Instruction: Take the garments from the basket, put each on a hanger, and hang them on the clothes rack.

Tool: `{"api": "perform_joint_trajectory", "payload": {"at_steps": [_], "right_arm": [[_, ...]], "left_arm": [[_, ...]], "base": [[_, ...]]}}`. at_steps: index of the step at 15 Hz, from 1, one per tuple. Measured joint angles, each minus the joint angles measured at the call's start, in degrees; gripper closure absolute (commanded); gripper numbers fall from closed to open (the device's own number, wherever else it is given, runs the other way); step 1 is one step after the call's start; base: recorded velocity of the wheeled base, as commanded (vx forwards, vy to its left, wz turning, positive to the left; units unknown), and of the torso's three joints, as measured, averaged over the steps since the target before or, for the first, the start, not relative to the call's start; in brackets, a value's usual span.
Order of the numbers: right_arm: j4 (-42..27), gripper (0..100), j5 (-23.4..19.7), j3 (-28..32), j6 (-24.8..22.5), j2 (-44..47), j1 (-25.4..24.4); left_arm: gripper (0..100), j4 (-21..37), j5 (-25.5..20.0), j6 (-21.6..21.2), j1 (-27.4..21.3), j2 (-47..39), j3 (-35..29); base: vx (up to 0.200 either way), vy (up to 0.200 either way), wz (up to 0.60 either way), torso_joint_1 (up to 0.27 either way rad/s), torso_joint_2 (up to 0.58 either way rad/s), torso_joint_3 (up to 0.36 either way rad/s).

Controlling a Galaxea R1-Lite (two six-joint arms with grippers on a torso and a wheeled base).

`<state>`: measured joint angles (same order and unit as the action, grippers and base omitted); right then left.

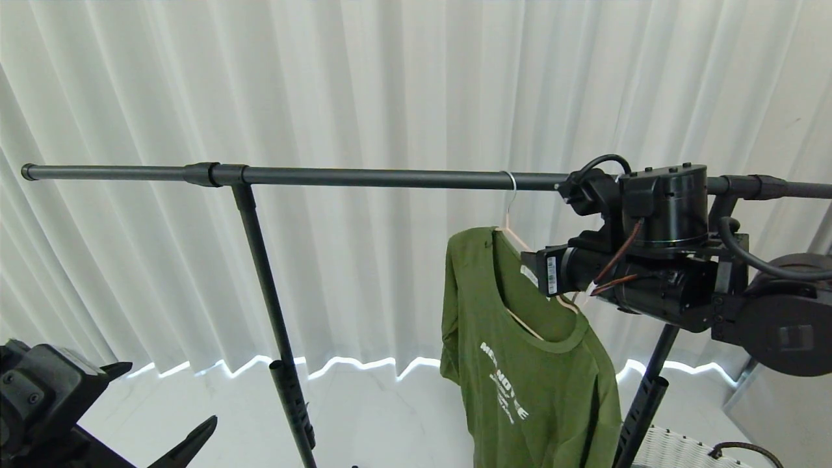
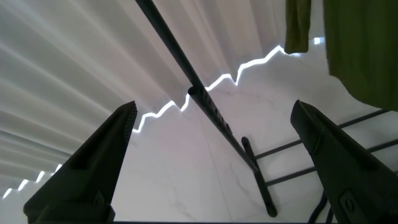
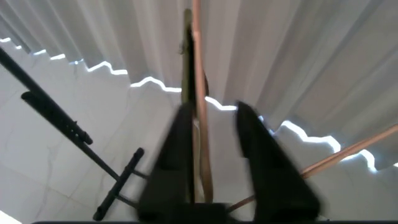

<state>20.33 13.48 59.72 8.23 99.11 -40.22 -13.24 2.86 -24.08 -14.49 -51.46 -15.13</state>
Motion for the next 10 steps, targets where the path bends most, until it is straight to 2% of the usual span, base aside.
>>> {"api": "perform_joint_trajectory", "payload": {"at_steps": [2, 5, 8, 10], "right_arm": [[-0.04, 0, 3.29, -0.05, 0.00, -0.99, -0.18], [-0.24, 0, 4.66, -1.88, -0.05, -5.38, -0.85], [-0.49, 0, 5.81, -6.89, -1.43, -13.31, -0.55], [-0.60, 0, 6.24, -12.04, -4.38, -19.59, 1.83]], "left_arm": [[0, -0.06, 0.00, 0.13, 0.00, 0.20, -0.16], [0, -0.11, 0.00, 0.16, 0.00, 0.24, -0.52], [0, -0.11, 0.11, 0.13, 0.11, 0.27, -1.01], [0, -0.09, 0.30, -0.04, 0.24, 0.39, -1.49]], "base": [[0.000, 0.000, 0.00, 0.000, 0.00, 0.000], [0.000, 0.000, 0.00, 0.000, 0.00, 0.000], [0.000, 0.000, 0.00, 0.000, 0.00, 0.000], [0.000, 0.000, 0.00, 0.000, 0.00, 0.000]]}}
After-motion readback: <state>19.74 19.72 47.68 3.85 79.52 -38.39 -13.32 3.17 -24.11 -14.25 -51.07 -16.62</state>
